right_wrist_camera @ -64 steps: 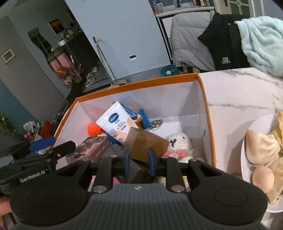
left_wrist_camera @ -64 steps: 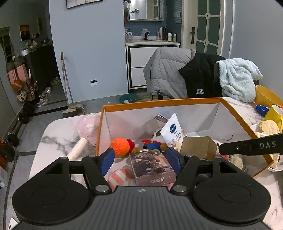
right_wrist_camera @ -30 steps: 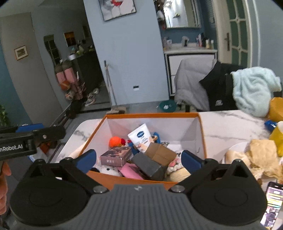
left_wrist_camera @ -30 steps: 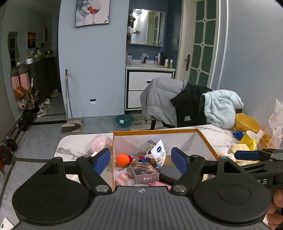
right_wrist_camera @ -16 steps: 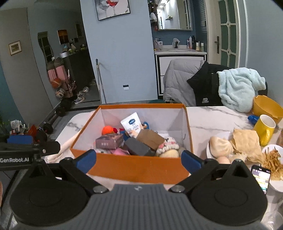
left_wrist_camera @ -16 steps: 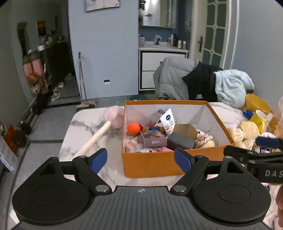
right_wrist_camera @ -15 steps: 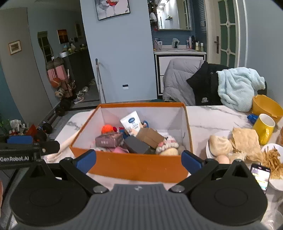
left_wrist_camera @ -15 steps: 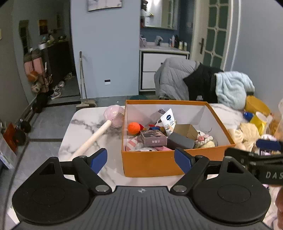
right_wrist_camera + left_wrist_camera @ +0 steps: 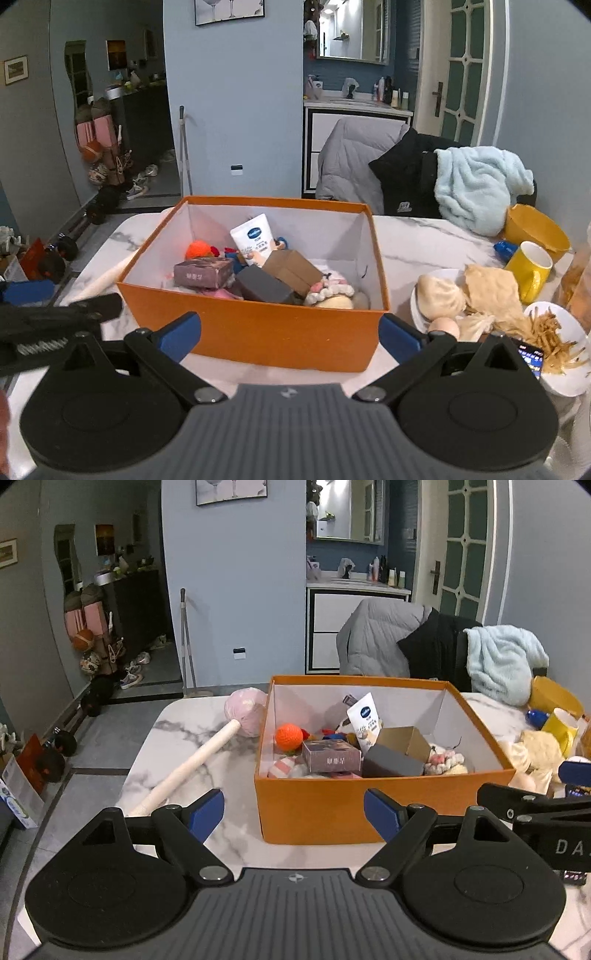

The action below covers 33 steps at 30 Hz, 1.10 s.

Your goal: Organize objects

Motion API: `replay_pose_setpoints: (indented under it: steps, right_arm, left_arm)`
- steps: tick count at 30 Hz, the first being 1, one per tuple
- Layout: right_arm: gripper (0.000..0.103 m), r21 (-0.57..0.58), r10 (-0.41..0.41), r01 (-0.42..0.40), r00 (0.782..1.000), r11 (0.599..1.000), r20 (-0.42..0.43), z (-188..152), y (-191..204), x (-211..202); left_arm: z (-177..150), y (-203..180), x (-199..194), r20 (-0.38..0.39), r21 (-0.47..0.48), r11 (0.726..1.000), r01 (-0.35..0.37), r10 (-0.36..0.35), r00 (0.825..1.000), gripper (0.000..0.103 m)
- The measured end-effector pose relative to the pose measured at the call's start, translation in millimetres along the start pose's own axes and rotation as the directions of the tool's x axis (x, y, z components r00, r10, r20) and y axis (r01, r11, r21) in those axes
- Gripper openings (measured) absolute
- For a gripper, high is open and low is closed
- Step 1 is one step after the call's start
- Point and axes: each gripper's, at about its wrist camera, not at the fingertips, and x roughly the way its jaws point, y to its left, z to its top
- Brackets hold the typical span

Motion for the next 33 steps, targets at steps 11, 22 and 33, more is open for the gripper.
replay_pose_setpoints:
  steps: [11,22,33]
  right_arm:
    - [0.102,-0.015,-0.032,0.032,0.999,0.999,-0.011,-3,8,9]
    - [0.102,-0.02,-0.044,0.044,0.999,0.999,-0.009,-5,8,8]
    - [0.102,-0.011,-0.048,0.048,0.999,0.999,-0.001,-3,5,5]
  left_arm:
    - [-6,-3,10,-0.03,0.011,1.0,0.007,-0.007,1.0,0.098]
    - [-5,1,7,-0.018,-0.01,1.0,0.029,-0.029,0.999,0.098]
    - [-5,0,2,-0.007,0.004,0.999,0.037,-0.037,0.999,0.098]
